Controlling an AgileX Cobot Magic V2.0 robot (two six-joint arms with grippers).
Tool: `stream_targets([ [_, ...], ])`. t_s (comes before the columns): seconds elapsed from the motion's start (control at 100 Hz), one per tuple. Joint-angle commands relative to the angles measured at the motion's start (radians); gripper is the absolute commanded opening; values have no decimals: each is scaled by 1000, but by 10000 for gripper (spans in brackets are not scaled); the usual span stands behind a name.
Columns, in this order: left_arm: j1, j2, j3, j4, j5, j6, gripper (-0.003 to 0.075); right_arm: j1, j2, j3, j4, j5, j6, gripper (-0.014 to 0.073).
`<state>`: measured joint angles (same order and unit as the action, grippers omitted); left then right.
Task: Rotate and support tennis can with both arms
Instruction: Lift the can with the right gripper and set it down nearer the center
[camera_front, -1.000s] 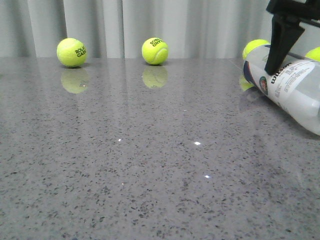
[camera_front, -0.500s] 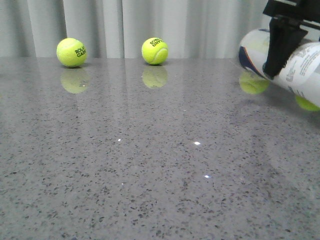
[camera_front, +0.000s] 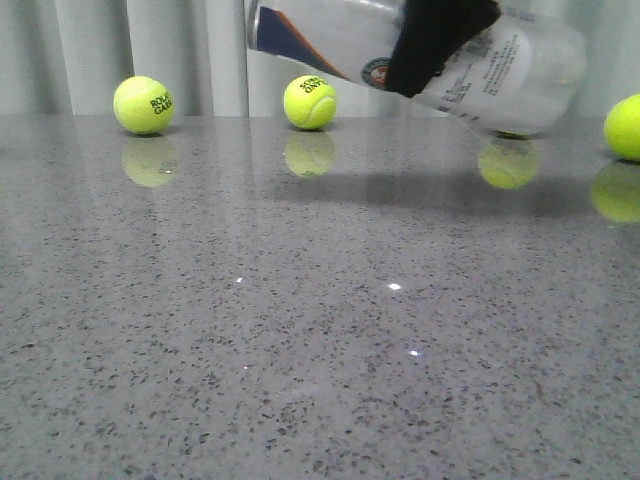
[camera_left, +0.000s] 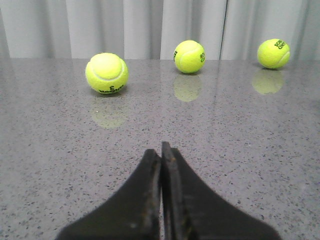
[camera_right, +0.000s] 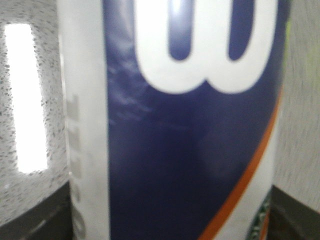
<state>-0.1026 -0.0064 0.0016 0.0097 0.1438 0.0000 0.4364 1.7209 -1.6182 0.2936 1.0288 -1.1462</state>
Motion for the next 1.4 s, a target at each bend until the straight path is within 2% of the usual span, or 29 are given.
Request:
stream_targets([
  [0.0, 3, -33, 44, -10, -83, -13, -18, 28, -23, -33, 9, -62, -94, 183],
  [0.24, 3, -33, 44, -10, -83, -13, -18, 55, 67, -34, 9, -29, -77, 183],
  [0.4, 3, -33, 44, -10, -83, -13, -18, 55, 89, -36, 7, -30, 57, 183],
  [0.67, 3, -33, 44, -10, -83, -13, -18, 55, 96, -36, -73, -32, 56, 183],
  [0.89, 3, -33, 44, -10, -83, -13, -18, 55, 96, -36, -79, -31, 55, 188],
  [0.98, 3, -33, 44, -10, -83, -13, -18, 55, 96, -36, -79, -24, 55, 256],
  [1.16, 3, -33, 44, -10, -83, -13, -18, 55, 96, -36, -79, -13, 55, 522],
  [1.26, 3, -33, 44, -10, -83, -13, -18, 55, 96, -36, -79, -13, 55, 575],
  [1.39, 3, -33, 44, -10, -83, -13, -18, 55, 96, -36, -79, -15, 55, 584],
])
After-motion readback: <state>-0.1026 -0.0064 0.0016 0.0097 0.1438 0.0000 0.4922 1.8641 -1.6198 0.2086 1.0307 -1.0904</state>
